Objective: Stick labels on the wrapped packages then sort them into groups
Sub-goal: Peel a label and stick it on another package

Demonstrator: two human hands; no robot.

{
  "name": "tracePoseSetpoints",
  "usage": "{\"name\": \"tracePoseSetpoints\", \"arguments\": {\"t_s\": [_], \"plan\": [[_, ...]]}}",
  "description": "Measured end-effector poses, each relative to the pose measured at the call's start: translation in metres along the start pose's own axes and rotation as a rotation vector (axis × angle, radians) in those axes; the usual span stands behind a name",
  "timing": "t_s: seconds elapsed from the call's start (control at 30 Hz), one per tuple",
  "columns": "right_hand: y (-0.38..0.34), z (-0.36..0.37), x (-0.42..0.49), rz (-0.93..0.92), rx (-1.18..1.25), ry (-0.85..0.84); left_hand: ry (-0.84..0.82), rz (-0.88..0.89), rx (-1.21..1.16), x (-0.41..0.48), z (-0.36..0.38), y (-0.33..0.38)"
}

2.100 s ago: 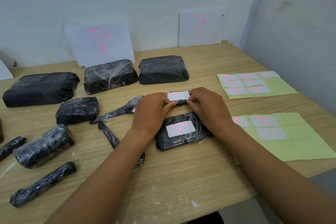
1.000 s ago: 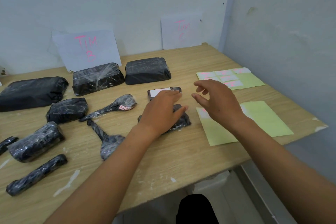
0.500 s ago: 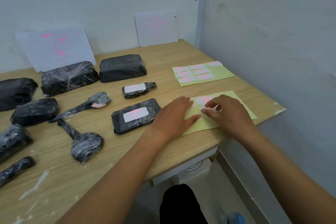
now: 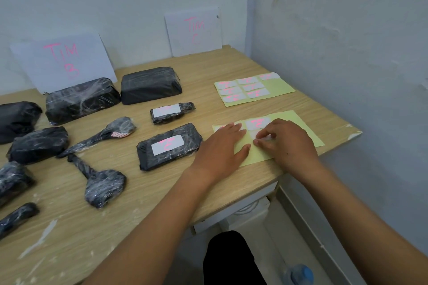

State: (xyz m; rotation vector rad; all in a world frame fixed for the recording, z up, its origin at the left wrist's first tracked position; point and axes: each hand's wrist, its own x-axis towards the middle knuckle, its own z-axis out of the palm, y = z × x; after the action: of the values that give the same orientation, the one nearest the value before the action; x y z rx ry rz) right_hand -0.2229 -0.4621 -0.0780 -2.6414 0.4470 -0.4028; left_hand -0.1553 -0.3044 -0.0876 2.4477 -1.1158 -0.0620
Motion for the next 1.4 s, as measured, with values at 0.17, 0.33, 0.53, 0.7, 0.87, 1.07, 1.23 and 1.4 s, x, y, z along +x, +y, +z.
{"name": "tracePoseSetpoints", "arguments": {"t_s": [0.17,0.33,0.53,0.7,0.87,1.07,1.23,1.4], "plan": [[-0.004,-0.002,0.001,-0.021,-0.078,0.013,0.065,-0.060,-0.037,0.002,0.007,0.001],[-0.005,-0.004,0.000,-0.086,-0.148,0.013,0.093,-0.059,-0.051,0.002,0.011,0.000],[-0.006,-0.008,0.001,-0.152,-0.195,-0.025,0.106,-0.056,-0.036,0.002,0.012,0.000],[-0.009,-0.007,0.004,-0.200,-0.253,-0.044,0.059,-0.004,0.012,0.003,0.011,-0.001],[-0.004,-0.001,0.010,-0.177,-0.102,-0.081,0.007,0.030,0.097,0.006,0.011,-0.002],[0.004,-0.002,0.013,-0.117,0.142,-0.108,-0.014,0.027,0.114,0.006,0.010,-0.002],[0.010,-0.004,0.011,-0.020,0.364,-0.039,-0.027,0.024,0.099,0.006,0.011,-0.002],[0.015,-0.005,0.011,0.072,0.488,0.042,-0.037,0.022,0.101,0.007,0.011,-0.003]]}}
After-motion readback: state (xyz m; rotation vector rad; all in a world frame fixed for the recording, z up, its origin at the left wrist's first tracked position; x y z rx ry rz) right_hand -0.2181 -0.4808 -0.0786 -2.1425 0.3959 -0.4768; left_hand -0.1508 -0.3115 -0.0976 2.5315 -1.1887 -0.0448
